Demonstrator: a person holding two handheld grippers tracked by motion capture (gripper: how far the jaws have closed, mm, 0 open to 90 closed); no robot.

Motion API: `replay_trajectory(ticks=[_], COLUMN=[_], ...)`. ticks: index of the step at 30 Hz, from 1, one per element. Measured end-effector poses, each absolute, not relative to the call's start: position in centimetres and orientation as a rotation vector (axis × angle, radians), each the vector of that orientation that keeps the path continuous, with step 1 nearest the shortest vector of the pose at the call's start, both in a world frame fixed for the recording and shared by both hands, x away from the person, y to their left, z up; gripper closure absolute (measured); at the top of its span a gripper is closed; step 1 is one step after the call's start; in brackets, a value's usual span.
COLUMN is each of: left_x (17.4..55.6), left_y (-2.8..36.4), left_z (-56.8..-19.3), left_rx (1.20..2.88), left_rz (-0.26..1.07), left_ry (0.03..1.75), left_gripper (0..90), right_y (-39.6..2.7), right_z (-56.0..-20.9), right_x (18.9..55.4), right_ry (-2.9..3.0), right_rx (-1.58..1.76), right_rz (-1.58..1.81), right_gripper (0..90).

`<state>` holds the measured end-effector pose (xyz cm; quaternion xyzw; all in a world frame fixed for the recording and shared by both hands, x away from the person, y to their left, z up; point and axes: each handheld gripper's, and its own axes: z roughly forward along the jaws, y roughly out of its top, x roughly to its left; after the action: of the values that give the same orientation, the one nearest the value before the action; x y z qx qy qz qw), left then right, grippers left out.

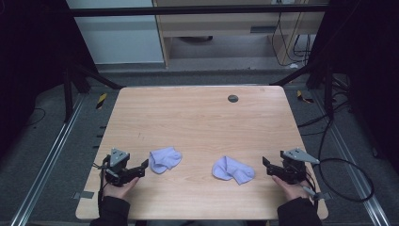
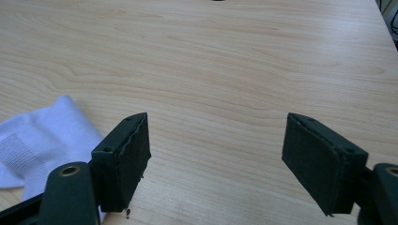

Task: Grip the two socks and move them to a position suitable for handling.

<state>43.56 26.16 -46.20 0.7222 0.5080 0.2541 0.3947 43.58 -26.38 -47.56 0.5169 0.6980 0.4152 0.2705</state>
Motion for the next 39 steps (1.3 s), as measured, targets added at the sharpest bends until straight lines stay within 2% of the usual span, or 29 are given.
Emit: replay_trajectory(ticks=[14,24,39], left_x=[42.7,43.6,44.3], left_y=[22.5,21.0,14.7], left_z=[-46.1,-45.1,-43.4], left_rx=[1.860,1.850,1.890], left_rz=[0.606,0.577,0.586], left_ry=[1.200,1.178,1.061], left_gripper=[21.9,24.5,26.1], right_y=[-25.1,-24.2,-22.5], right_z=[-46.8,-45.3,-44.3], right_x=[43.2,43.6,43.4], right_ry=[1.931,1.945,2.009], right_rx=[1.341,1.291,1.199], right_rz=[1.141,1.170,1.175], right_gripper=[26.9,28.5,32.8])
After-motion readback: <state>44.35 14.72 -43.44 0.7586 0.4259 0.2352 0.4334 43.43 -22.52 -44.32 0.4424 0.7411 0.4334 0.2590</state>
